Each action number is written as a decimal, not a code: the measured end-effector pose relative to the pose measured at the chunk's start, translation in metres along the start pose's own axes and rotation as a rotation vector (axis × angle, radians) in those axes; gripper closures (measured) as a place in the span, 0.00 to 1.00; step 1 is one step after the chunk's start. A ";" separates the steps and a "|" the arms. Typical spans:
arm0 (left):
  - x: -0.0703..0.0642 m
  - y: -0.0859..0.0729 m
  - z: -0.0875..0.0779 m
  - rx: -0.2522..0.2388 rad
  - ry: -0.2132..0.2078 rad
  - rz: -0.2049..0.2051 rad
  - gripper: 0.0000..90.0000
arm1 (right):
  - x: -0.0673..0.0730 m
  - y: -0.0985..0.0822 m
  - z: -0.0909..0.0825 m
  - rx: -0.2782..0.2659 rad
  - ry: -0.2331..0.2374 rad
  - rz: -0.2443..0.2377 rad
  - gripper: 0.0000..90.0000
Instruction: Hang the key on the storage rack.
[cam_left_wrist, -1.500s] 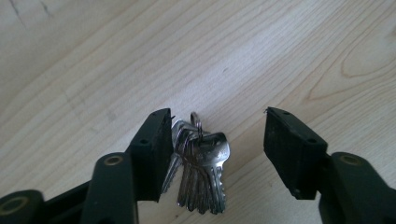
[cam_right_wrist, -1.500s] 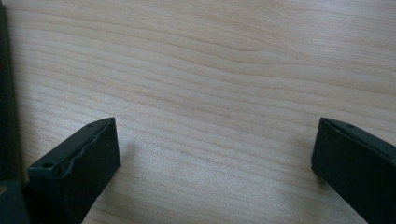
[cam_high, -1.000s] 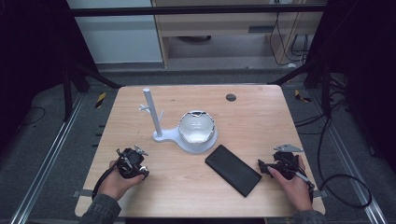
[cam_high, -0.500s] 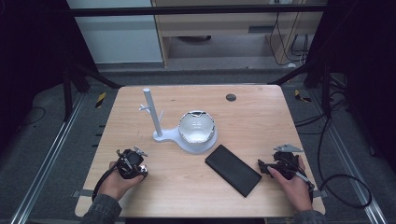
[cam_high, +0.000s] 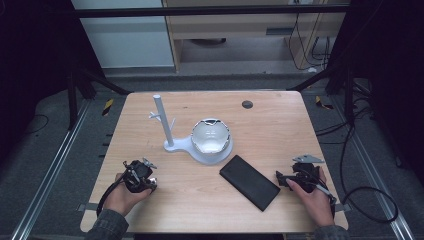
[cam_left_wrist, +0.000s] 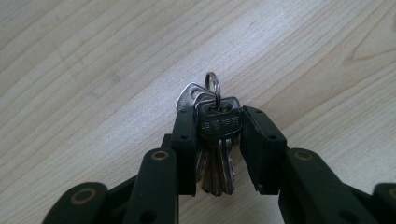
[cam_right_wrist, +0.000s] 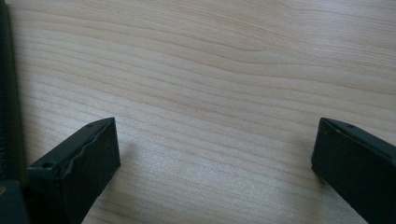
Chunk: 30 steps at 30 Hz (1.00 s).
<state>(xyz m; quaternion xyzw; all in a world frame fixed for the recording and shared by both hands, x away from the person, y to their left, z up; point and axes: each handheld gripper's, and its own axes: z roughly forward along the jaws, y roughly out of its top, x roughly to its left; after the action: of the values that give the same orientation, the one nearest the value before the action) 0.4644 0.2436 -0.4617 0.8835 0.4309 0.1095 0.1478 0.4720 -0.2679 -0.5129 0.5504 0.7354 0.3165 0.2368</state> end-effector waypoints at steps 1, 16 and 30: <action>0.000 0.000 -0.001 0.002 -0.003 0.003 0.75 | 0.000 0.000 0.000 0.000 0.000 0.000 0.01; 0.009 0.006 -0.030 -0.038 -0.030 0.021 0.75 | 0.000 0.000 0.000 0.000 0.001 -0.008 0.01; 0.031 0.034 -0.094 -0.073 0.006 0.071 0.75 | 0.001 0.000 0.000 -0.001 0.005 -0.004 0.01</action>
<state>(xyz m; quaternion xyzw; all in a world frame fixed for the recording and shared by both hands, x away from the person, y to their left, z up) 0.4774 0.2638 -0.3606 0.8919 0.3953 0.1333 0.1746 0.4718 -0.2670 -0.5128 0.5480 0.7370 0.3176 0.2360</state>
